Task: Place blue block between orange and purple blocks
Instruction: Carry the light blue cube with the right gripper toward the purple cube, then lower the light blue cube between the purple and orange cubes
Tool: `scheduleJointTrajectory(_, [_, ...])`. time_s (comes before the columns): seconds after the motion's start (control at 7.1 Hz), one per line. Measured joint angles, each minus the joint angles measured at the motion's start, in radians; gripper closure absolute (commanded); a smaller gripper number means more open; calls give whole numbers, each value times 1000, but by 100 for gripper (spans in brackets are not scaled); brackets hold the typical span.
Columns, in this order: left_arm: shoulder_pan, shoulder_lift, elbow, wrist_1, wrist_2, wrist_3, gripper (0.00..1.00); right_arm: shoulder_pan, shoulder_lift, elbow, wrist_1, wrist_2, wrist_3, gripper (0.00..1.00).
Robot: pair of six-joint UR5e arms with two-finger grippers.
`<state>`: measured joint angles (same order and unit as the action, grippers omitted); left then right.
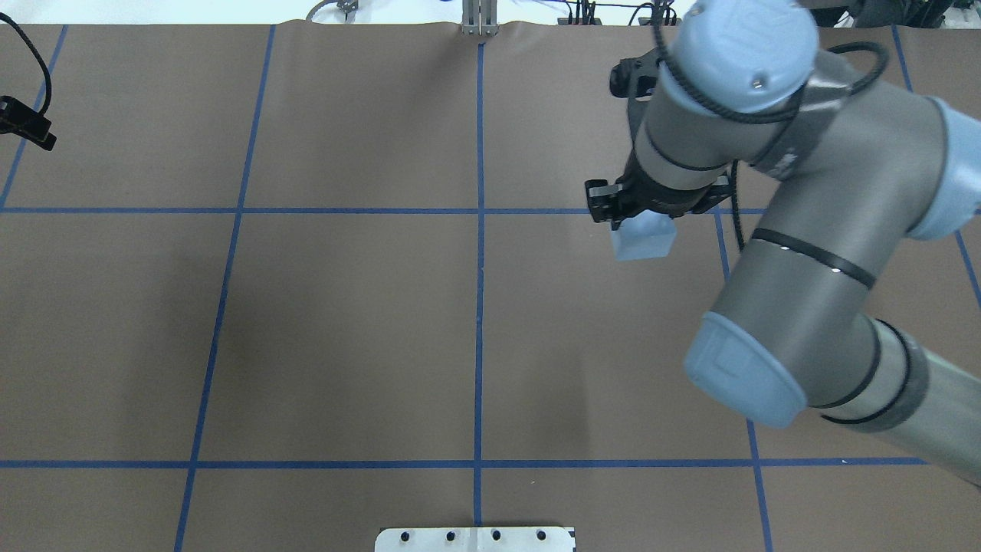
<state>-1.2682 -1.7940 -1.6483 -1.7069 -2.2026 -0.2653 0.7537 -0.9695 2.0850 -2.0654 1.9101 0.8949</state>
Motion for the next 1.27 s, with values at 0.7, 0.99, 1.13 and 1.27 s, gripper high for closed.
scheduleJointTrajectory(0.7, [-52,74,-69,-1,-51,53,0,286,-485,4,406,151,-319,100])
scheduleJointTrajectory(0.99, [-48,72,-65,-2,-33,57,0,334,-604,-96,617,215,-326,100])
scheduleJointTrajectory(1.13, [-47,71,-61,-10,-9,58,0,344,-608,-146,650,242,-327,100])
scheduleJointTrajectory(1.27, [-46,73,-57,-23,5,58,0,346,-599,-190,661,254,-327,100])
